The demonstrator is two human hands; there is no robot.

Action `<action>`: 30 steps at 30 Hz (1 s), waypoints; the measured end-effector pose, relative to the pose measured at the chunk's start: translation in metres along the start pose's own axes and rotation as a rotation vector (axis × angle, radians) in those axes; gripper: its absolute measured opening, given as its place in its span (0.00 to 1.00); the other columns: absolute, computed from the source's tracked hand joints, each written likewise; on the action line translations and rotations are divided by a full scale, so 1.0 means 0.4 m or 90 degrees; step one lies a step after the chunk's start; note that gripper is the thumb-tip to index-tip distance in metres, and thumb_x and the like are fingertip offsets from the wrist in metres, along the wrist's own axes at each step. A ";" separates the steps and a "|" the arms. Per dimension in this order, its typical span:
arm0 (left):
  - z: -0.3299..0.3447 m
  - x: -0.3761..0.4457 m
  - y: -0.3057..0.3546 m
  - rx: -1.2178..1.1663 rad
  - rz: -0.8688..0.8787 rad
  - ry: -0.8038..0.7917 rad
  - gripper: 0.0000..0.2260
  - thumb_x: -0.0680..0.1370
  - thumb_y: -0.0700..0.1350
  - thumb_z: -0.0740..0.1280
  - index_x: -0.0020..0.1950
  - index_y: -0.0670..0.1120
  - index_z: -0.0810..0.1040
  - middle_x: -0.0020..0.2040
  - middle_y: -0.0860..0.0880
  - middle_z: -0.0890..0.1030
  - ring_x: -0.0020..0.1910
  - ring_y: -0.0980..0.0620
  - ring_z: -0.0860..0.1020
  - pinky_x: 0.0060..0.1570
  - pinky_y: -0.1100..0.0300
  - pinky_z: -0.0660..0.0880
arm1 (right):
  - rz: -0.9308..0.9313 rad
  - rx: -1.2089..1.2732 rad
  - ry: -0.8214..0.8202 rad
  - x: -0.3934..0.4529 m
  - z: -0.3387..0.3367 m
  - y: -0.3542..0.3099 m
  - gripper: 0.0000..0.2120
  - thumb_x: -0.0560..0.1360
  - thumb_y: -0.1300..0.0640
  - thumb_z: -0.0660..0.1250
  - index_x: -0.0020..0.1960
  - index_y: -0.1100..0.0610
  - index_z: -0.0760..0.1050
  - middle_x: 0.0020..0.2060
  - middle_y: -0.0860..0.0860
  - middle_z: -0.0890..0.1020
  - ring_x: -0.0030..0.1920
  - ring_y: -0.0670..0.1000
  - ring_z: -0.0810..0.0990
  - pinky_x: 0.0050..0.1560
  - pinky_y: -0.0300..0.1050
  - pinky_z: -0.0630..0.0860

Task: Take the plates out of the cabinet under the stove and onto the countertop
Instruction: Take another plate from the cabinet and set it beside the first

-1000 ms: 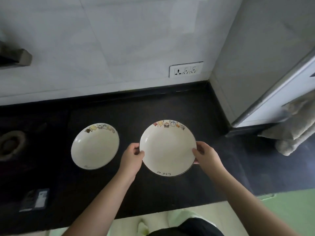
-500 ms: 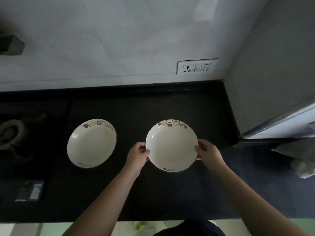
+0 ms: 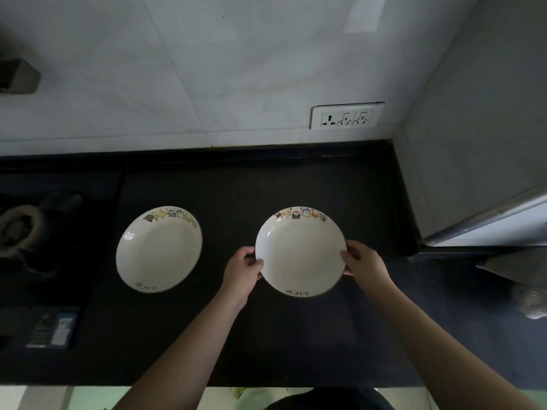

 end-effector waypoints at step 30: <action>-0.004 -0.003 -0.010 -0.012 0.077 0.044 0.14 0.79 0.42 0.68 0.65 0.49 0.76 0.51 0.53 0.79 0.47 0.55 0.81 0.46 0.59 0.82 | 0.004 -0.024 0.049 0.001 -0.008 0.001 0.10 0.79 0.54 0.64 0.59 0.53 0.78 0.41 0.47 0.83 0.37 0.47 0.84 0.28 0.31 0.74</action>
Point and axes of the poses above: each hand's wrist, its own x-axis towards the middle knuckle, its own z-axis out of the palm, y = z × x, the point moved 8 cm from there along x, towards the middle knuckle
